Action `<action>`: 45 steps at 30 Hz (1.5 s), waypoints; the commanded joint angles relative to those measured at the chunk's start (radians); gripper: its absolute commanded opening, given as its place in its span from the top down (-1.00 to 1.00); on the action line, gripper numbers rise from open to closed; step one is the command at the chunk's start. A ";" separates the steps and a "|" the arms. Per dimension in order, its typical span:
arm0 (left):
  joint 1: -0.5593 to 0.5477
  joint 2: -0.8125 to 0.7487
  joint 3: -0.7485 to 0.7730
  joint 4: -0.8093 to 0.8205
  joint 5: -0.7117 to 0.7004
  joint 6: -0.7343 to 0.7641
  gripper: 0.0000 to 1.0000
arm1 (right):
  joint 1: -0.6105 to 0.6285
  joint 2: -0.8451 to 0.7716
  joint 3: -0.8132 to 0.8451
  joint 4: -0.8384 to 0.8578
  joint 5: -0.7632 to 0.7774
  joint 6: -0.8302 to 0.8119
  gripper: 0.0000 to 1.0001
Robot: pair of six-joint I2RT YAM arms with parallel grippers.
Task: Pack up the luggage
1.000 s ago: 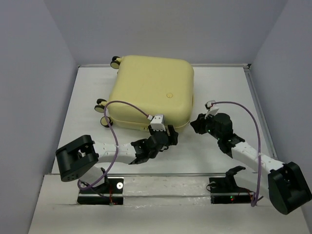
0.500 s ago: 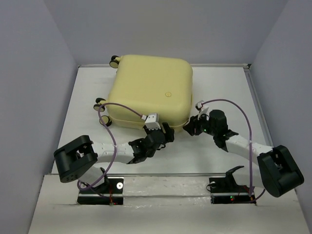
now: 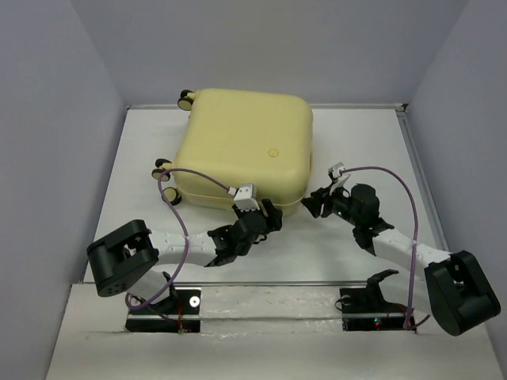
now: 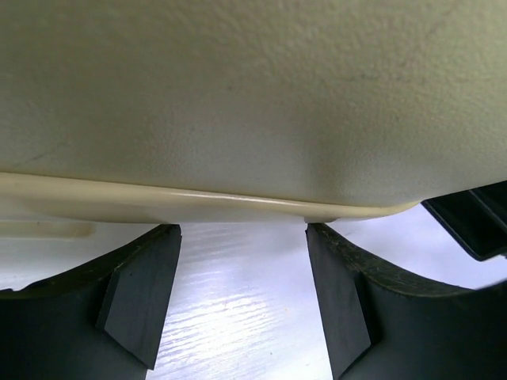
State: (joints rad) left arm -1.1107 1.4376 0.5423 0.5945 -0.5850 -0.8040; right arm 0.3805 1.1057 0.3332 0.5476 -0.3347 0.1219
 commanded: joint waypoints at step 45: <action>0.061 0.058 0.185 0.033 -0.016 0.135 -0.32 | 0.408 -0.247 -0.112 -0.170 0.284 0.242 0.86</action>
State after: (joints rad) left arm -1.1019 1.5082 0.6708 0.4919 -0.5205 -0.7002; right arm 0.7334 0.8532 0.2214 0.4561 0.0261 0.2993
